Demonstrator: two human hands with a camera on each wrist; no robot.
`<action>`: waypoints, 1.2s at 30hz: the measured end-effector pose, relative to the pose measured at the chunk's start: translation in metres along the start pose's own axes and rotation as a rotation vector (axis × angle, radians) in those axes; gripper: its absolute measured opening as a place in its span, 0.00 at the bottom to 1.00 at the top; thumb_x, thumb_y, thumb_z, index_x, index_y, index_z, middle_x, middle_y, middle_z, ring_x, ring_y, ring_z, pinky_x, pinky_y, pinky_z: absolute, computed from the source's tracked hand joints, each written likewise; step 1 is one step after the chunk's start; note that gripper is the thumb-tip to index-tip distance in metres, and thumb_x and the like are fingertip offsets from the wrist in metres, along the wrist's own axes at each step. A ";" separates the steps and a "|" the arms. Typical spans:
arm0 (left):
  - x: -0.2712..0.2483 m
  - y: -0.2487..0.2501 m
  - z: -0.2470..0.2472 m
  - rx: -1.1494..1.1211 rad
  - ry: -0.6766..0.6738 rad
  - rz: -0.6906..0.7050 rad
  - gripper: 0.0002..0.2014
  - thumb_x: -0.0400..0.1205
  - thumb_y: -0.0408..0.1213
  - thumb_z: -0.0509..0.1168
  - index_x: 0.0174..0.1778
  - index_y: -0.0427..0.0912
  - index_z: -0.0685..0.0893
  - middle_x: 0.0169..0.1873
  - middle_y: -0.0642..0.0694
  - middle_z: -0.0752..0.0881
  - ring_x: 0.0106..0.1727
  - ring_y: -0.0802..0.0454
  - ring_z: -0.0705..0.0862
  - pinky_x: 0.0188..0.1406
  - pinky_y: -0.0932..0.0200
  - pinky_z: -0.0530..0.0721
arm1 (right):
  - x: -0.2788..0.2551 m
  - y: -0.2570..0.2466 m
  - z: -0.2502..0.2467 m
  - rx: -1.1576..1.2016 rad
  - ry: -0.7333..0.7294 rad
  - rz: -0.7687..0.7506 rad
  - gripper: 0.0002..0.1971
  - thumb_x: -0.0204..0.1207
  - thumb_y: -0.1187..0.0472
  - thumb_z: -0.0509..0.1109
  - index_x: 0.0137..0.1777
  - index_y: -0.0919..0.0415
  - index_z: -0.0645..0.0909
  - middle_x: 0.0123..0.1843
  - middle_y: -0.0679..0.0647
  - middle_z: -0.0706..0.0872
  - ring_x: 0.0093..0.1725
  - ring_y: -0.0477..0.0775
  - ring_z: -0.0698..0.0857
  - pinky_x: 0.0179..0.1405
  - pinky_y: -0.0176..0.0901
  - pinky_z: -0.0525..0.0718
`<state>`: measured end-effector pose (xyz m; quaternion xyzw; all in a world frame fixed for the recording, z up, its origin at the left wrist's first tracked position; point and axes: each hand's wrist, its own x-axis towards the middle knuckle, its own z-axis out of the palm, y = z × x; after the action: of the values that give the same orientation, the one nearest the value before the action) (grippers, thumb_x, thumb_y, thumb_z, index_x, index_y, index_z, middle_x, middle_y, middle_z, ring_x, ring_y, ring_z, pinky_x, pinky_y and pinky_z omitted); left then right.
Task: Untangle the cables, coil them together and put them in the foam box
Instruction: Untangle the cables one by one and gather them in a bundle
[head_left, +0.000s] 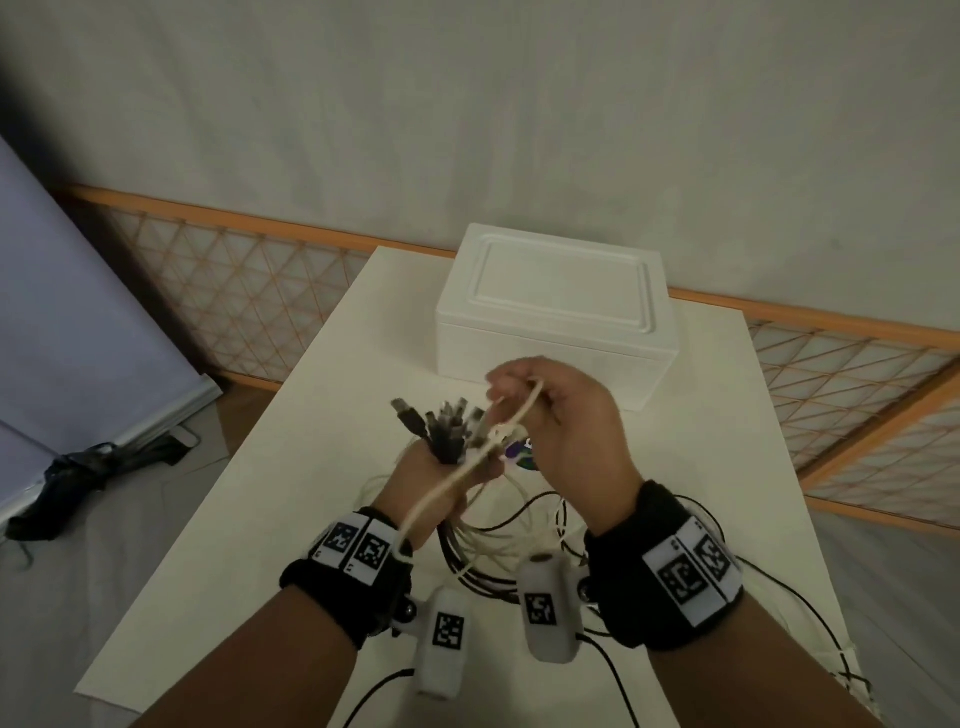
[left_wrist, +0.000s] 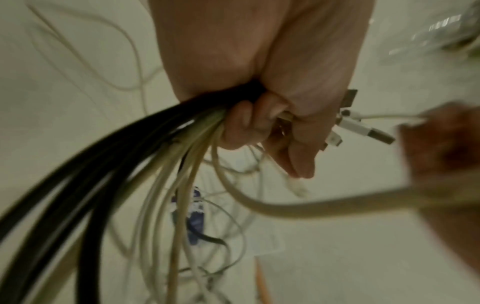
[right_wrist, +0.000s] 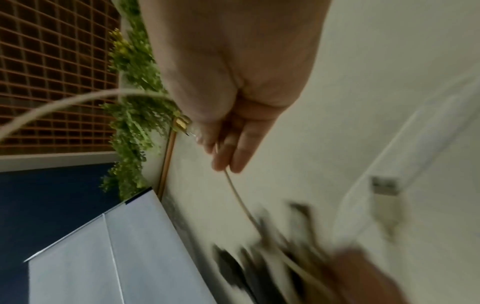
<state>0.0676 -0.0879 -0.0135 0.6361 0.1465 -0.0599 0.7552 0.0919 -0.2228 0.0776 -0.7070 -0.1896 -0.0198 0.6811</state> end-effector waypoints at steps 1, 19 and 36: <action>0.002 -0.004 0.000 0.061 0.027 -0.055 0.05 0.71 0.33 0.79 0.35 0.40 0.88 0.27 0.39 0.78 0.17 0.55 0.67 0.19 0.64 0.65 | 0.003 -0.009 -0.001 0.263 0.060 0.047 0.08 0.73 0.71 0.66 0.39 0.61 0.86 0.35 0.54 0.86 0.32 0.53 0.85 0.38 0.46 0.86; 0.010 0.002 0.000 -0.087 -0.027 -0.041 0.14 0.66 0.35 0.80 0.42 0.34 0.85 0.20 0.46 0.73 0.19 0.53 0.66 0.20 0.62 0.60 | 0.003 0.029 -0.002 -0.208 -0.058 0.074 0.14 0.78 0.62 0.59 0.38 0.45 0.82 0.36 0.49 0.87 0.37 0.56 0.87 0.37 0.48 0.86; 0.009 -0.037 -0.038 -0.408 0.316 -0.278 0.15 0.84 0.42 0.67 0.32 0.47 0.73 0.17 0.53 0.62 0.16 0.58 0.59 0.14 0.65 0.59 | -0.031 0.036 -0.178 -1.517 0.227 0.814 0.17 0.78 0.62 0.57 0.63 0.53 0.80 0.61 0.59 0.83 0.59 0.64 0.81 0.64 0.61 0.75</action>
<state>0.0600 -0.0571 -0.0565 0.4465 0.3574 -0.0323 0.8197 0.1146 -0.4032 0.0468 -0.9768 0.2116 0.0340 -0.0054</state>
